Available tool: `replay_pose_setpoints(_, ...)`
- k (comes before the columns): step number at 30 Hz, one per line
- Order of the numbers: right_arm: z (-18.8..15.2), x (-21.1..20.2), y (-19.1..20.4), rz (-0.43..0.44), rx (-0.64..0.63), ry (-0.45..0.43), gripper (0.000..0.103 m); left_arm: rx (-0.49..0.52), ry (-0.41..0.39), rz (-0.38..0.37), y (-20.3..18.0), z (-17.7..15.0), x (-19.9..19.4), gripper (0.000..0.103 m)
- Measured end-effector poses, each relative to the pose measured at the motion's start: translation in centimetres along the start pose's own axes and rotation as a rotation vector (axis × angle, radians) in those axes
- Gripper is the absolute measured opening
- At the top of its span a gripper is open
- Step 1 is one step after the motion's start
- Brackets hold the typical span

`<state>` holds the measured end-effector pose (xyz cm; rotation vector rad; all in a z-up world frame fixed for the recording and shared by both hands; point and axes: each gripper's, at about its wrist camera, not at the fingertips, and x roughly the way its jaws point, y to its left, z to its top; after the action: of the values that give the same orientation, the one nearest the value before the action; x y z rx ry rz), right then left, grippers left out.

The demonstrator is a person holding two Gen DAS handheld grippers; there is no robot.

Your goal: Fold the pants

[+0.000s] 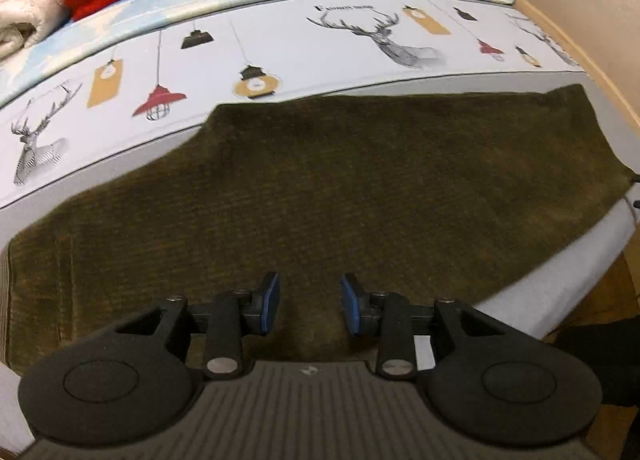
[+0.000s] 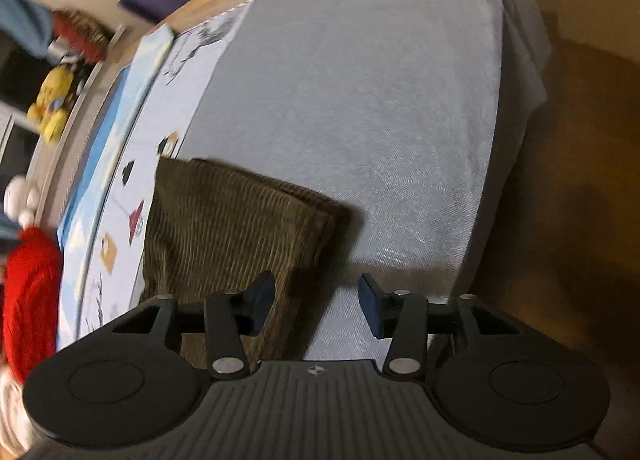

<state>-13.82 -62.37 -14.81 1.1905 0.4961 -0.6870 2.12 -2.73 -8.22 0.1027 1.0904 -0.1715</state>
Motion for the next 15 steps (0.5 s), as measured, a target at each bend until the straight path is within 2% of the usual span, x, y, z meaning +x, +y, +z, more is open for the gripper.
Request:
replay_pose_setpoints(5, 0.7, 2.2, 0.3, -0.009, 0.062, 0.017, 0.049, -0.021, -0.001, -0.012, 0.2, 1.0, 0.4, 0.042)
replay_pose_setpoints(10, 1.2, 3.6, 1.6, -0.032, 0.032, -0.012, 0.049, 0.006, -0.009, -0.013, -0.2, 1.3, 0.6, 0.042)
replay_pose_setpoints(12, 1.0, 4.0, 1.9, -0.06, 0.026, -0.025, 0.042, 0.008, -0.015, -0.011, -0.1, 1.3, 0.4, 0.042)
replay_pose_setpoints(13, 1.2, 4.1, 1.9, -0.078, 0.032, -0.035, 0.027, 0.005, -0.019, -0.01, 0.1, 1.2, 0.3, 0.042)
replay_pose_setpoints(15, 1.1, 4.0, 1.4, -0.077, 0.086, -0.048, 0.023, -0.006, -0.027, -0.009, 0.6, 1.1, 0.0, 0.042)
